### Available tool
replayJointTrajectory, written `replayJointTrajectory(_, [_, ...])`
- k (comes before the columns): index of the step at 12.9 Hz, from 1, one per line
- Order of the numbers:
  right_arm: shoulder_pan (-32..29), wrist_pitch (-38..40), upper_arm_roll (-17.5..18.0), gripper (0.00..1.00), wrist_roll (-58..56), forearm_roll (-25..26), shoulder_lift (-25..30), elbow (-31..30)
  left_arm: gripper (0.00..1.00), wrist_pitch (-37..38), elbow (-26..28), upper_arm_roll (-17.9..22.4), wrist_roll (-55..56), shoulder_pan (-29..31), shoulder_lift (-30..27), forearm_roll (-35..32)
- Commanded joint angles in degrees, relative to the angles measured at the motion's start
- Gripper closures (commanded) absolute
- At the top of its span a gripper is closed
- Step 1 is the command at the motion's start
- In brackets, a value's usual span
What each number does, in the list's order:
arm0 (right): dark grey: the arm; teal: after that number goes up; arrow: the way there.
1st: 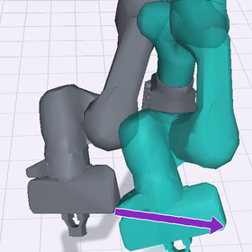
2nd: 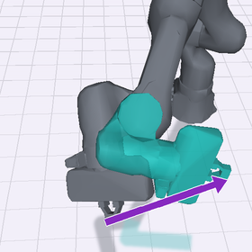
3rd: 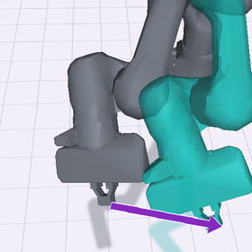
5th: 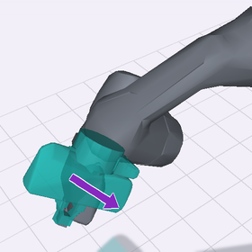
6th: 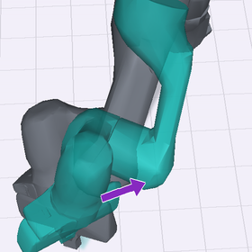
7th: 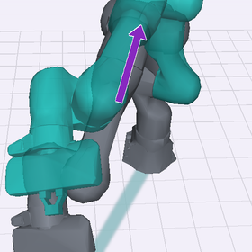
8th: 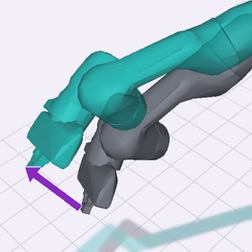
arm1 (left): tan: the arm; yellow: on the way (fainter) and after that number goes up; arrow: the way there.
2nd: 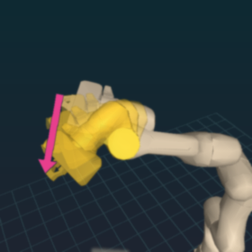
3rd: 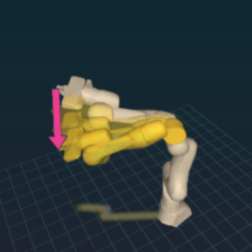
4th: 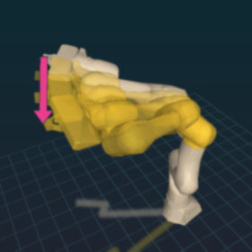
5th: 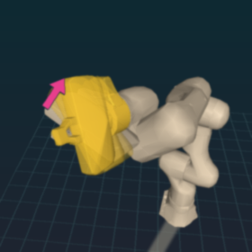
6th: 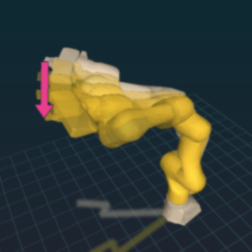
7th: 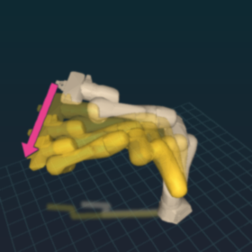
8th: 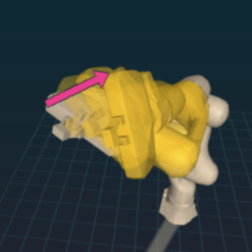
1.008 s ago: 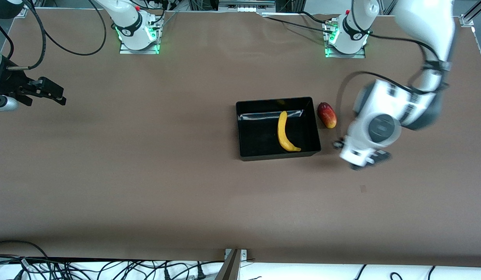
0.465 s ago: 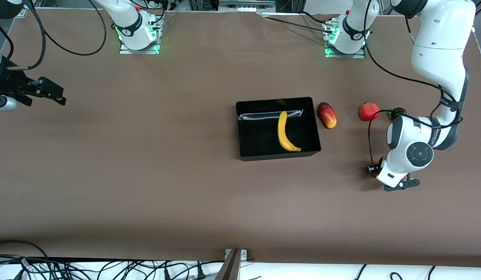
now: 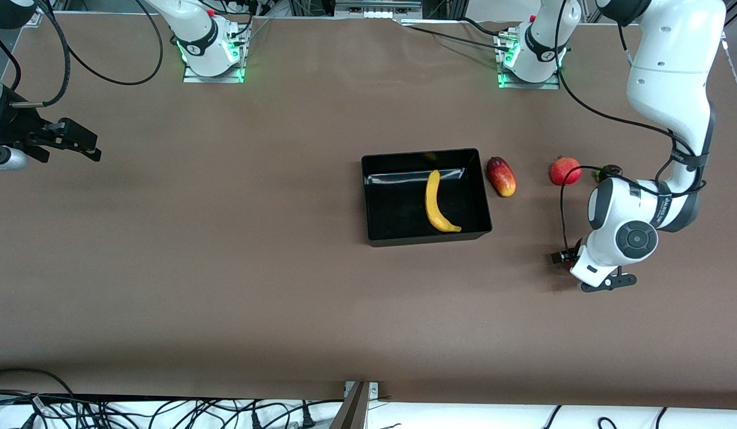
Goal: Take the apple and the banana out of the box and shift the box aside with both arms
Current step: 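Lift the apple out with the left gripper and set it on the table, then reach the left gripper into the box and grasp the yellow banana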
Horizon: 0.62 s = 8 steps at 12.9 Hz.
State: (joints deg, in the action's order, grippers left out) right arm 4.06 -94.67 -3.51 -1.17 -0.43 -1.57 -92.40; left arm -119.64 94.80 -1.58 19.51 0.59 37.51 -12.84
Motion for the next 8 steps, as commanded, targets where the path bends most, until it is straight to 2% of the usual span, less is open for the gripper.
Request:
replayJointTrajectory(1, [-0.5,0.1,0.4,0.00,-0.5,0.3,-0.4,0.7,0.00,15.2,1.0,-1.6,2.7,-3.4,-11.8,5.8])
replayJointTrajectory(2, [-0.5,0.1,0.4,0.00,-0.5,0.3,-0.3,0.7,0.00,17.9,1.2,-1.6,6.9,-5.3,-14.9,10.6])
replayJointTrajectory(4, [-0.5,0.2,0.4,0.00,-0.6,0.3,-0.4,0.7,0.00,20.6,1.3,-1.6,16.6,-11.2,-17.5,14.5])
replayJointTrajectory(6, [-0.5,0.1,0.4,0.00,-0.6,0.3,-0.4,0.7,0.00,19.5,1.3,-1.8,20.8,-14.8,-17.9,19.1])
replayJointTrajectory(8, [-0.5,0.1,0.5,0.00,-0.6,0.3,-0.4,0.7,0.00,14.8,1.8,-1.8,24.2,-17.4,-17.1,20.7])
